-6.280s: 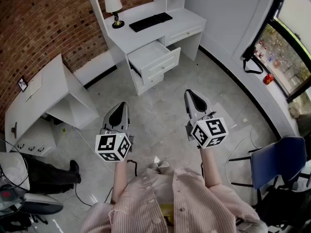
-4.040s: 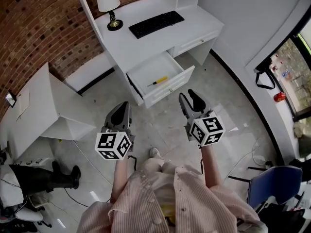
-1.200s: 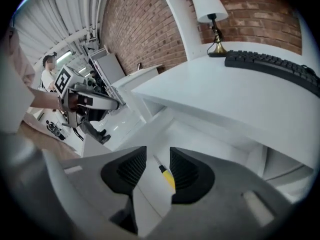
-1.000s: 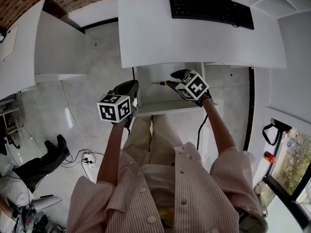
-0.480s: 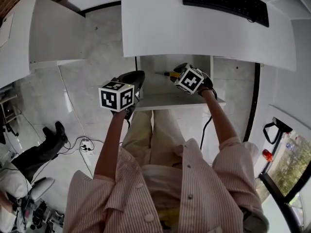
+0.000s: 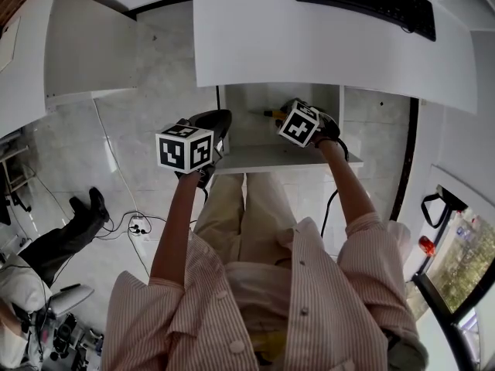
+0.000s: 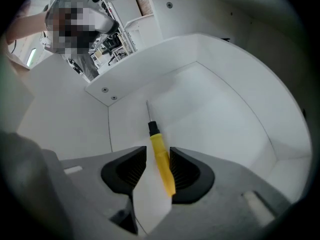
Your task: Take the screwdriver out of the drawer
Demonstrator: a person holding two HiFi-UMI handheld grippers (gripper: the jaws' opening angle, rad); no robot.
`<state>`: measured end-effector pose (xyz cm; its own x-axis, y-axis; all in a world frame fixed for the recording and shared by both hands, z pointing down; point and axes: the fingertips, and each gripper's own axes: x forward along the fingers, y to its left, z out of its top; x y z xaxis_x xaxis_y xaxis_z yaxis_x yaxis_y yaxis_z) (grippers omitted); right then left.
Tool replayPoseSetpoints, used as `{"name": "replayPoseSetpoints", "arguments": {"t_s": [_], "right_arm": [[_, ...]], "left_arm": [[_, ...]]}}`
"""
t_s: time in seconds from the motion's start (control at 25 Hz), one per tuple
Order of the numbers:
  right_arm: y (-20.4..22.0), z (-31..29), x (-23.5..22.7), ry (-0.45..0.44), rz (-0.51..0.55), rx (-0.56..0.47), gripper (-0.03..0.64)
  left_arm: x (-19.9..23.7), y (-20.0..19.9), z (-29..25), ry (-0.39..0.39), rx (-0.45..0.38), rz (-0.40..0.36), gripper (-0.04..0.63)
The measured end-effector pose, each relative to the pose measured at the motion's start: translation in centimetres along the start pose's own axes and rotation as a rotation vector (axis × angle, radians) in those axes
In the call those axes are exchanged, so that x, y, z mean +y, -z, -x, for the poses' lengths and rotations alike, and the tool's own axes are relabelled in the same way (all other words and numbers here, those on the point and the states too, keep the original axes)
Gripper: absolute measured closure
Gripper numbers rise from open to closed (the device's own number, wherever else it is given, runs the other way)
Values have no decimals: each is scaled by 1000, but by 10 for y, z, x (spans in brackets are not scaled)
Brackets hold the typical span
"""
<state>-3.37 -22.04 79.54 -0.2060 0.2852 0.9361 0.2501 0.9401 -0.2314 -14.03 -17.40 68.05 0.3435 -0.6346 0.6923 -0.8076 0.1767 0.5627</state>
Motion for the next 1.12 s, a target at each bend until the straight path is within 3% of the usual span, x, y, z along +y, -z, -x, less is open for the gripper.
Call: {"name": "replayPoseSetpoints", "arguments": {"t_s": [0.6, 1.12], "right_arm": [[1, 2, -3, 78, 99, 17, 534], [-19, 53, 5, 143, 121, -69, 535]], "left_arm": [[-3, -5, 6, -13, -29, -4, 595], [-19, -13, 25, -7, -73, -47, 595]]}}
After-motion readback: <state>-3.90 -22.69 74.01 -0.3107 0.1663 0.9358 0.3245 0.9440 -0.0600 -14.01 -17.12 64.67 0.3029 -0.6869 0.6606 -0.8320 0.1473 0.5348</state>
